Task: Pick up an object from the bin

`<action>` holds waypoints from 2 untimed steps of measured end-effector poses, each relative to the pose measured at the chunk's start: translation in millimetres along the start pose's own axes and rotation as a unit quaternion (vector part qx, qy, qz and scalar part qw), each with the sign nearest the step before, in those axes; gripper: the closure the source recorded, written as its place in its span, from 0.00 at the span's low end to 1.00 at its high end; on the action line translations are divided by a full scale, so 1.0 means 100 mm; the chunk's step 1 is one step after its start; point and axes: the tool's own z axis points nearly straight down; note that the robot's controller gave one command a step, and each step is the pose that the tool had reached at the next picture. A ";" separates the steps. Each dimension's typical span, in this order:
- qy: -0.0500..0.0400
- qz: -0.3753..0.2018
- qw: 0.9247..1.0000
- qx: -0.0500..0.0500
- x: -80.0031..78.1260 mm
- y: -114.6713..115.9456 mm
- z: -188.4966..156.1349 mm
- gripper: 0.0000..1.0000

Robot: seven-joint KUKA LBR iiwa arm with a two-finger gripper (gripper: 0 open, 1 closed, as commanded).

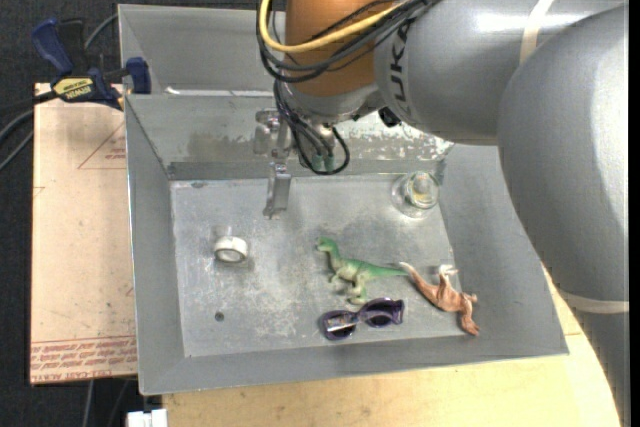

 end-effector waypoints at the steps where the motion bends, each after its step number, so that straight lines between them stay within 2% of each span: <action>1: 0.000 -0.026 1.000 0.000 0.23 0.05 0.67 0.00; 2: 0.002 -0.061 0.998 0.000 0.44 -0.18 1.15 0.00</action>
Offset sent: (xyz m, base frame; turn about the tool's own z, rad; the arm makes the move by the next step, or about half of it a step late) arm -0.0423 -0.0162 -0.1121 -0.1242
